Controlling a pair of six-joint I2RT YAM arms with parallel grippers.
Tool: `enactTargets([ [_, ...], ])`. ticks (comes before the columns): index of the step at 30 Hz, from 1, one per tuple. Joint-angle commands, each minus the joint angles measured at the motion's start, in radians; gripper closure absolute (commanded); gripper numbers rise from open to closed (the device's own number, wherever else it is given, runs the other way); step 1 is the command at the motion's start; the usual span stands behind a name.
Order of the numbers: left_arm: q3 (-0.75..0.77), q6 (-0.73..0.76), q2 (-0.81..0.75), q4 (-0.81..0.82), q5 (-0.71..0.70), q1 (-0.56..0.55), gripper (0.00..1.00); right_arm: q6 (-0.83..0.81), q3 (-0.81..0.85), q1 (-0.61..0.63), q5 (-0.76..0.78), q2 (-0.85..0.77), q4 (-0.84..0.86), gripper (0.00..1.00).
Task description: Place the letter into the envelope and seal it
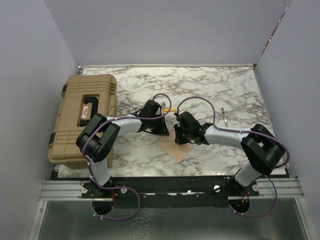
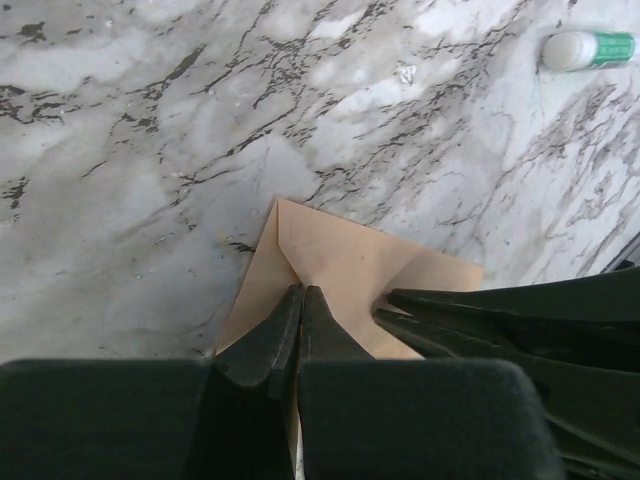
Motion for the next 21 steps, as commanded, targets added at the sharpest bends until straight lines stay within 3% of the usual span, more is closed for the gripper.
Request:
enactTargets([
  [1, -0.026, 0.000, 0.034, 0.034, 0.004, 0.004, 1.00, -0.018, -0.009, 0.004, 0.040, -0.031, -0.038, 0.84],
  [16, -0.109, -0.063, 0.039, 0.052, 0.020, 0.027, 1.00, 0.051, 0.209, 0.042, 0.105, 0.138, -0.158, 0.82],
  [21, -0.108, -0.072, 0.032, 0.052, 0.035, 0.041, 1.00, 0.071, 0.225, 0.064, 0.132, 0.181, -0.201, 0.91],
])
